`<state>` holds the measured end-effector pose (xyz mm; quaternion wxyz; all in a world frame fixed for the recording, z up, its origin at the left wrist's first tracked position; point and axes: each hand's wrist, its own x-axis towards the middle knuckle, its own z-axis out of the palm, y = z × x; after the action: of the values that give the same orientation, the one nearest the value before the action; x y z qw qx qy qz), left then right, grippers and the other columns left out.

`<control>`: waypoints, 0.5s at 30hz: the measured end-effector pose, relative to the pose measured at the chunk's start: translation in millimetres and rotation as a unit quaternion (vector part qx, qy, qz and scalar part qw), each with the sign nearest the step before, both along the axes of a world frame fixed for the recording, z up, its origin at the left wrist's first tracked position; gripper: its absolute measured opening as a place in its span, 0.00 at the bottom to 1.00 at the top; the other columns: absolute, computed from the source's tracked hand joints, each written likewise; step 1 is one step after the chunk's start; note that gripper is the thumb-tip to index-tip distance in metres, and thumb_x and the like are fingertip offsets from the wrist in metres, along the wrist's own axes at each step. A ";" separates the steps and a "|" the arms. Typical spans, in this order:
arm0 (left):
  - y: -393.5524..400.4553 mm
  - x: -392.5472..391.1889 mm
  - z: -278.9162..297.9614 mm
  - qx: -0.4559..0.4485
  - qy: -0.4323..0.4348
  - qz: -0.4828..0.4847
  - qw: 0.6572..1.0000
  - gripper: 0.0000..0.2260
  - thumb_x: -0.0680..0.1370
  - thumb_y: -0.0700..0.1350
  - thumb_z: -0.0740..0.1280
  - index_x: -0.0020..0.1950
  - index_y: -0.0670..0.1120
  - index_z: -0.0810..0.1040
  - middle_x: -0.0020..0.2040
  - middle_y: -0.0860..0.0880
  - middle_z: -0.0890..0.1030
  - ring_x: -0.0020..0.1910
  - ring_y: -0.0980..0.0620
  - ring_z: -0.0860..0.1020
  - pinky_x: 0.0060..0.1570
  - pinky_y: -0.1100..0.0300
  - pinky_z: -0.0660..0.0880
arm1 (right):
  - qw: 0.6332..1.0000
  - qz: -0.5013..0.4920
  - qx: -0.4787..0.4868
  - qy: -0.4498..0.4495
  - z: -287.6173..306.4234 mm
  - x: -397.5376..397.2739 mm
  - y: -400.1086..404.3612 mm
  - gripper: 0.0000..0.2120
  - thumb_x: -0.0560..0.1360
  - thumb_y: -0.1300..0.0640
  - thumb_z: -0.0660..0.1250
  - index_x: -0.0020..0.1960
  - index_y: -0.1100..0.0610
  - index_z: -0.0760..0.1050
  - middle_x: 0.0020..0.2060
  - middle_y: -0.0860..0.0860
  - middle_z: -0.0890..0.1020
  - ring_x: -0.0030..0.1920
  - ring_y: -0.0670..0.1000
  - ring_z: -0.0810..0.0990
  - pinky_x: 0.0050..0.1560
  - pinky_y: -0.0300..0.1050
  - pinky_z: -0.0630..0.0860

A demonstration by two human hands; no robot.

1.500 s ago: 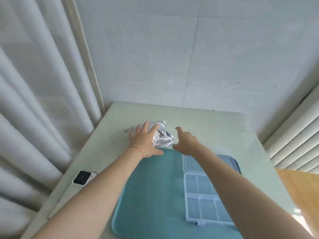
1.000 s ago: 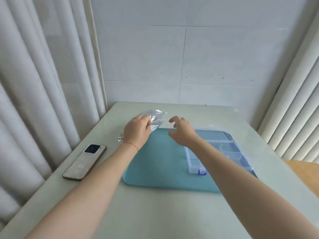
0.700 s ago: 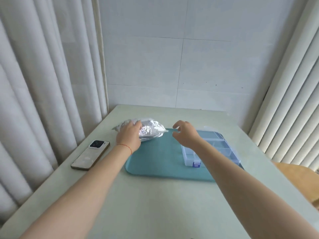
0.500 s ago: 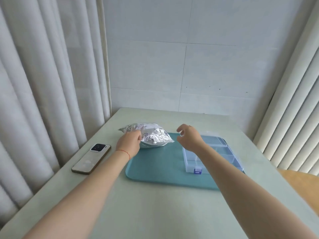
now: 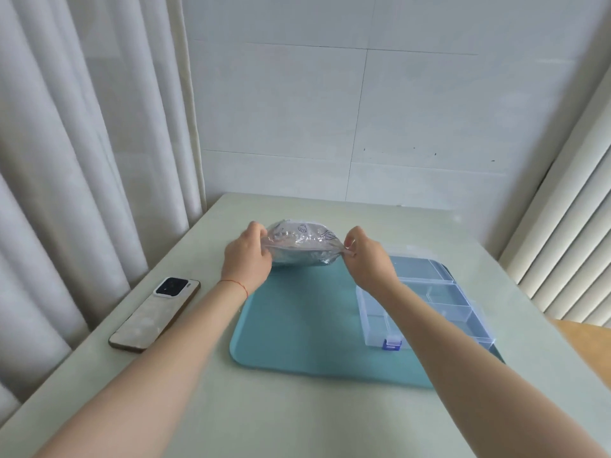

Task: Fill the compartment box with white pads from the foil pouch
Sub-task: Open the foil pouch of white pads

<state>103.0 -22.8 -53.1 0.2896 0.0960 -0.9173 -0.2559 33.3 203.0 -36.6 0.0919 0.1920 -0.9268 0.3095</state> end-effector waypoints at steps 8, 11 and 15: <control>63.3 -20.2 25.9 -0.171 0.073 -0.154 0.970 0.11 0.69 0.44 0.74 0.50 0.46 0.82 0.47 0.48 0.81 0.49 0.43 0.76 0.47 0.49 0.75 | 0.998 0.055 -0.029 0.014 20.2 9.8 -7.0 0.05 0.77 0.60 0.65 0.52 0.57 0.77 0.44 0.53 0.84 0.46 0.55 0.80 0.44 0.46 0.75; 71.0 -27.3 25.5 -0.158 0.070 -0.152 0.973 0.05 0.71 0.42 0.73 0.45 0.46 0.81 0.42 0.49 0.82 0.46 0.43 0.78 0.44 0.50 0.75 | 0.996 0.062 -0.059 -0.009 24.0 11.3 -4.1 0.03 0.76 0.60 0.67 0.49 0.57 0.79 0.41 0.52 0.84 0.45 0.53 0.81 0.43 0.44 0.75; 73.4 -28.2 25.2 -0.182 0.089 -0.139 0.969 0.03 0.71 0.41 0.74 0.40 0.46 0.82 0.38 0.49 0.82 0.42 0.44 0.79 0.39 0.54 0.73 | 0.997 0.035 -0.063 -0.025 21.4 10.0 1.5 0.03 0.75 0.59 0.69 0.43 0.56 0.76 0.38 0.52 0.83 0.42 0.55 0.81 0.41 0.49 0.77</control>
<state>74.8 50.7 -27.8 0.3445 -0.1095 -0.9233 -0.1299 43.3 204.5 -15.2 0.0692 0.2105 -0.9001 0.3750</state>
